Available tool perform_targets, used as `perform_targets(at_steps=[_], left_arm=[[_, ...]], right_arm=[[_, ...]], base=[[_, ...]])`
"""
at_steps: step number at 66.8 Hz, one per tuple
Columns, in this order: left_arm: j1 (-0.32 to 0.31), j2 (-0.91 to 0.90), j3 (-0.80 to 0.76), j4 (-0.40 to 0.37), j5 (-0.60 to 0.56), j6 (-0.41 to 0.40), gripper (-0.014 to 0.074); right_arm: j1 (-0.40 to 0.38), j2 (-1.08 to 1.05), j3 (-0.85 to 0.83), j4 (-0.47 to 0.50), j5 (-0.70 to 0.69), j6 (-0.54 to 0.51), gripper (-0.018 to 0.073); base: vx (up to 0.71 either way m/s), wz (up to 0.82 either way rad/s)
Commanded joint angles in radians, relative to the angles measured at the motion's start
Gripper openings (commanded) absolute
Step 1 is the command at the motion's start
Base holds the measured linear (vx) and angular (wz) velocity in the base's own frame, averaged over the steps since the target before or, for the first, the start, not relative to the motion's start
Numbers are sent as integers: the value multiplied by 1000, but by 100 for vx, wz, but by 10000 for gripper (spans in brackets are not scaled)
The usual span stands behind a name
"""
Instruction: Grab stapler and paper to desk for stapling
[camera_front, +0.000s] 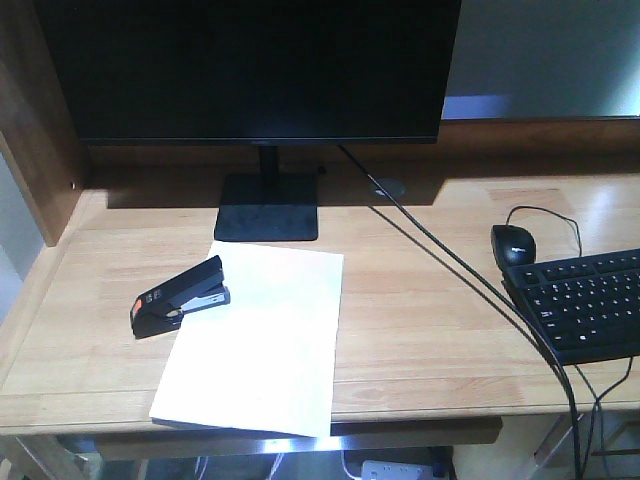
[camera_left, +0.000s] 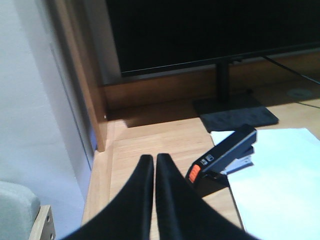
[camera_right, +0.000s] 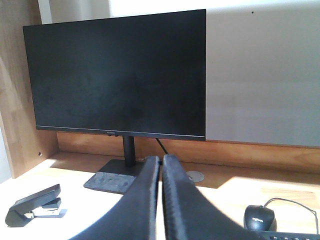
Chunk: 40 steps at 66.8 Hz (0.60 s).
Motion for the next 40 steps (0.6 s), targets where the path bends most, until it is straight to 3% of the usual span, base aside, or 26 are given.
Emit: perform_targets(at_steps=[1,6,20,40], left_arm=[[-2,7,22,109,-156,-156,-7],[-2,7,68,153,-204,-206,-7],[-2,6,175,151,-321,-206,-7],[-2,-74,174,150,-361,-206,-7]], right_arm=[[-6,13,-26,-21,-71,-7,-9],[-6,13,-26,-21,-71,-7,-9],[-6,13,-26,-21,-71,-7,-9],[-6,16,-26,-21,-71,-7,-9]], base=[[0,0],[0,0],[0,0],[0,0]])
